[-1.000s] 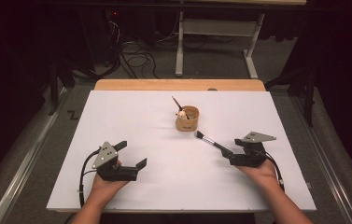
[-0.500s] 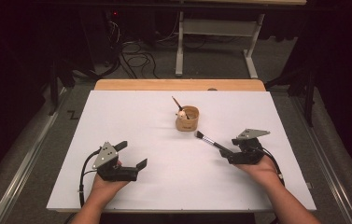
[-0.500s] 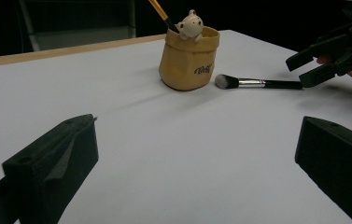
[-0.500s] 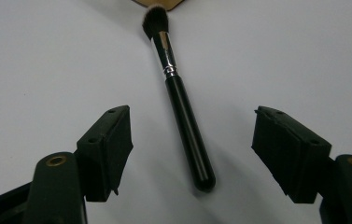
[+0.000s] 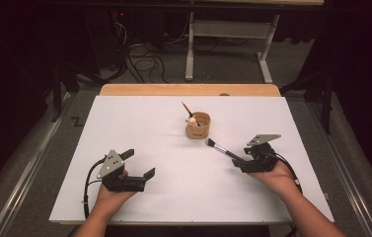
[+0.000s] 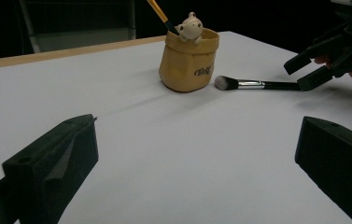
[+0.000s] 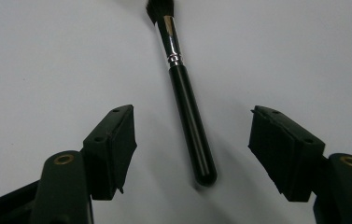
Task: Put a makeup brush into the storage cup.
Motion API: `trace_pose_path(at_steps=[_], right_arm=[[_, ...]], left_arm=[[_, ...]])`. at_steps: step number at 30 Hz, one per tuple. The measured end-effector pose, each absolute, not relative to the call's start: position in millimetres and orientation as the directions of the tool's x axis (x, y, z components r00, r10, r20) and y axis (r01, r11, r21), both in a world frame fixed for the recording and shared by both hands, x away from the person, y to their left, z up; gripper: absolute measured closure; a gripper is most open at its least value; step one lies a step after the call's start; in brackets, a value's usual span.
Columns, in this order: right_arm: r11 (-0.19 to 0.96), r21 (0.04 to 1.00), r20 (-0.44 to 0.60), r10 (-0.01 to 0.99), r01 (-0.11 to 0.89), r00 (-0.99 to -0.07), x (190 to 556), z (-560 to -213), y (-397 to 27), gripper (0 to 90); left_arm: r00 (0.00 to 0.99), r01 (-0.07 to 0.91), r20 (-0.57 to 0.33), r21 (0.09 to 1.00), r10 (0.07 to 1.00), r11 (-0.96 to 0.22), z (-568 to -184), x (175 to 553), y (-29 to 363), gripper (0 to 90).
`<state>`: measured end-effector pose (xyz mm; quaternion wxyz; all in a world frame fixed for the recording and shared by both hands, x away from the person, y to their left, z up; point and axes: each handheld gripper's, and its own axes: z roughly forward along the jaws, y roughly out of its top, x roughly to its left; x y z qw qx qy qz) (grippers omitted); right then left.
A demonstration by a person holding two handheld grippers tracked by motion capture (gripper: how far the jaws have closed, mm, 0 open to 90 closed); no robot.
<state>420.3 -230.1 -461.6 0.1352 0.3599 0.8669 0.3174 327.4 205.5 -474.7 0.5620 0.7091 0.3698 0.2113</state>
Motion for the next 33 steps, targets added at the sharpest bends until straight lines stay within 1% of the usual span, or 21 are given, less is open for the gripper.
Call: trace_pose_path(at_steps=[11, 21, 25, 29, 33], right_arm=[[0.582, 0.611, -0.023, 0.691, 0.537, -0.723, 425, -461, -228, 36.3], [0.590, 0.601, -0.009, 0.680, 0.540, -0.734, 433, -459, -226, 42.8], [0.594, 0.593, -0.001, 0.675, 0.543, -0.738, 437, -459, -224, 46.7], [0.607, 0.579, 0.000, 0.668, 0.544, -0.744, 440, -459, -221, 47.4], [0.624, 0.565, -0.001, 0.656, 0.540, -0.755, 443, -459, -217, 50.2]], left_arm=[[0.641, 0.289, -0.117, 0.952, 0.758, -0.097, -475, 328, 205, 0.0], [0.640, 0.292, -0.119, 0.952, 0.759, -0.097, -476, 328, 205, 0.0], [0.640, 0.292, -0.120, 0.952, 0.759, -0.095, -476, 328, 205, 0.0], [0.640, 0.291, -0.119, 0.952, 0.759, -0.096, -475, 328, 205, 0.0], [0.639, 0.291, -0.119, 0.952, 0.760, -0.096, -475, 328, 205, 0.0]])
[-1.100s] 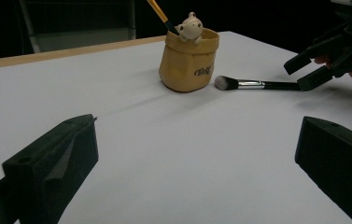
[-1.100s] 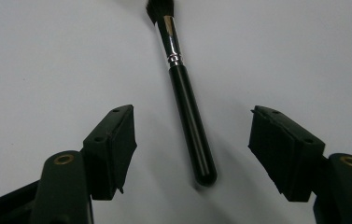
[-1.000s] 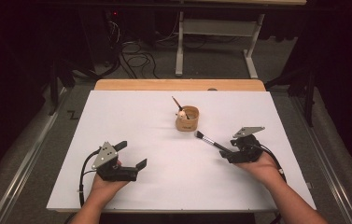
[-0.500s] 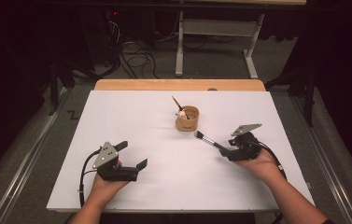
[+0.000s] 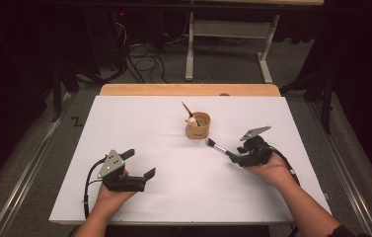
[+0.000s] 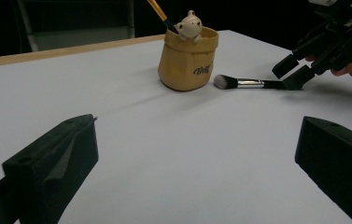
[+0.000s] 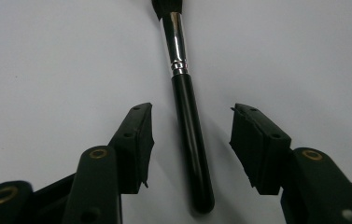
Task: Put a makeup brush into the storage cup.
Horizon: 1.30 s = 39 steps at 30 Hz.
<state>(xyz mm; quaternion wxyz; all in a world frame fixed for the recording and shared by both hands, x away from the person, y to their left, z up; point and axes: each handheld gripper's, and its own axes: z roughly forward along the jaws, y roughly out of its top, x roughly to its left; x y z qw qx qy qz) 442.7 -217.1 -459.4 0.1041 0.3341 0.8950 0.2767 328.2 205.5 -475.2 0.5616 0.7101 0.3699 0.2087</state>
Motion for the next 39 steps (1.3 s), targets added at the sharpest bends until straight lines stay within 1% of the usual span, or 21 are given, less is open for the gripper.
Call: trace_pose_path(at_steps=[17, 22, 28, 39], right_arm=[[0.682, 0.495, -0.009, 0.624, 0.539, -0.782, 455, -453, -199, 54.6], [0.701, 0.484, -0.017, 0.605, 0.523, -0.796, 458, -452, -194, 57.4], [0.727, 0.448, -0.029, 0.593, 0.520, -0.804, 461, -451, -189, 60.3], [0.738, 0.411, -0.009, 0.590, 0.535, -0.807, 468, -453, -187, 64.9]], left_arm=[[0.642, 0.289, -0.118, 0.953, 0.758, -0.096, -475, 328, 206, 0.0], [0.642, 0.289, -0.117, 0.953, 0.757, -0.097, -475, 328, 206, 0.0], [0.642, 0.287, -0.116, 0.953, 0.757, -0.098, -474, 328, 206, 0.0], [0.643, 0.285, -0.115, 0.954, 0.757, -0.097, -474, 327, 205, 0.0]])
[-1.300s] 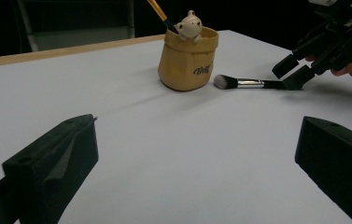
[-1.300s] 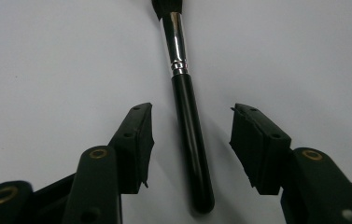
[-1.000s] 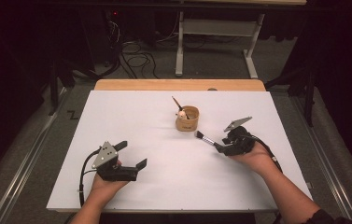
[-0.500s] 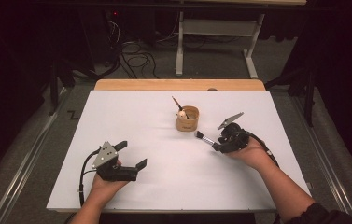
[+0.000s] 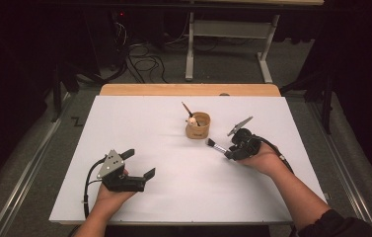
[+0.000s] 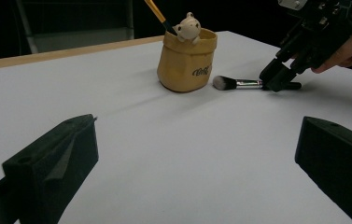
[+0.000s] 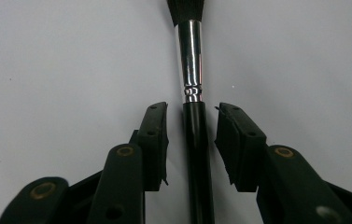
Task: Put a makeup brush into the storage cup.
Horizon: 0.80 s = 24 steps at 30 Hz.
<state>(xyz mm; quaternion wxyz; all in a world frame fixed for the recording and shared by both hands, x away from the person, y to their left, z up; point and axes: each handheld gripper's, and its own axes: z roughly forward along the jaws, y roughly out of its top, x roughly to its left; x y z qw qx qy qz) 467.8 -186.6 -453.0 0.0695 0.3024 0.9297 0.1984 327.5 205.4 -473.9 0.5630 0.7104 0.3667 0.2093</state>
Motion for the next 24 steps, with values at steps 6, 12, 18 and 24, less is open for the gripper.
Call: trace_pose_path(at_steps=[6, 12, 18, 24], right_arm=[[0.751, 0.385, -0.006, 0.584, 0.537, -0.812, 471.5, -450.6, -185.5, 67.4], [0.762, 0.369, -0.005, 0.575, 0.533, -0.818, 472.3, -450.9, -184.1, 68.8], [0.775, 0.354, -0.018, 0.564, 0.523, -0.825, 473.4, -451.5, -182.2, 70.9], [0.782, 0.338, -0.024, 0.563, 0.524, -0.826, 474.1, -450.2, -180.6, 72.0]], left_arm=[[0.643, 0.285, -0.116, 0.954, 0.757, -0.096, -473.8, 327.7, 205.5, 0.0], [0.643, 0.284, -0.115, 0.954, 0.757, -0.096, -473.6, 327.5, 205.6, 0.0], [0.644, 0.284, -0.115, 0.954, 0.756, -0.096, -473.5, 327.5, 205.9, 0.0], [0.643, 0.283, -0.115, 0.954, 0.757, -0.096, -473.3, 327.6, 206.5, 0.0]])
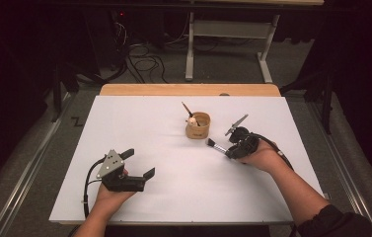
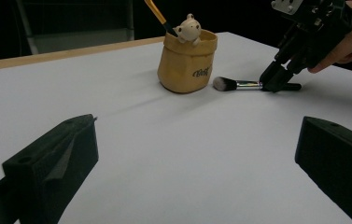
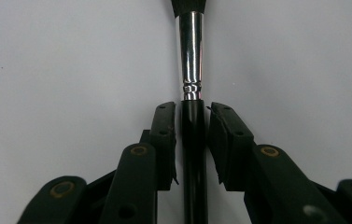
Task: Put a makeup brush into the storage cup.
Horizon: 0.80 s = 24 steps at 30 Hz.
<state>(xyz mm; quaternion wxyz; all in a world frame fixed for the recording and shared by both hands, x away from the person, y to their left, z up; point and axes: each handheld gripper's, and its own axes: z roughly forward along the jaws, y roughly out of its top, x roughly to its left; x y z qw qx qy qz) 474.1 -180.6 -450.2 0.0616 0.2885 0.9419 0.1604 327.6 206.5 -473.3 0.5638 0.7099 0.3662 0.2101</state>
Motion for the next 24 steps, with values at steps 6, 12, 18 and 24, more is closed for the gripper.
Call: trace_pose_path(at_steps=[6, 12, 18, 24], right_arm=[[0.784, 0.334, -0.030, 0.564, 0.524, -0.825, 474, -448, -182, 72.6], [0.787, 0.330, -0.033, 0.562, 0.522, -0.826, 474, -447, -185, 72.6], [0.790, 0.320, -0.033, 0.561, 0.523, -0.827, 472, -446, -190, 72.5], [0.793, 0.318, -0.032, 0.556, 0.519, -0.830, 471, -447, -191, 72.5]], left_arm=[[0.643, 0.283, -0.115, 0.954, 0.757, -0.095, -473, 328, 207, 0.0], [0.643, 0.284, -0.115, 0.954, 0.757, -0.096, -473, 328, 207, 0.0], [0.643, 0.285, -0.115, 0.954, 0.757, -0.097, -474, 328, 206, 0.0], [0.643, 0.285, -0.115, 0.954, 0.757, -0.097, -474, 328, 206, 0.0]])
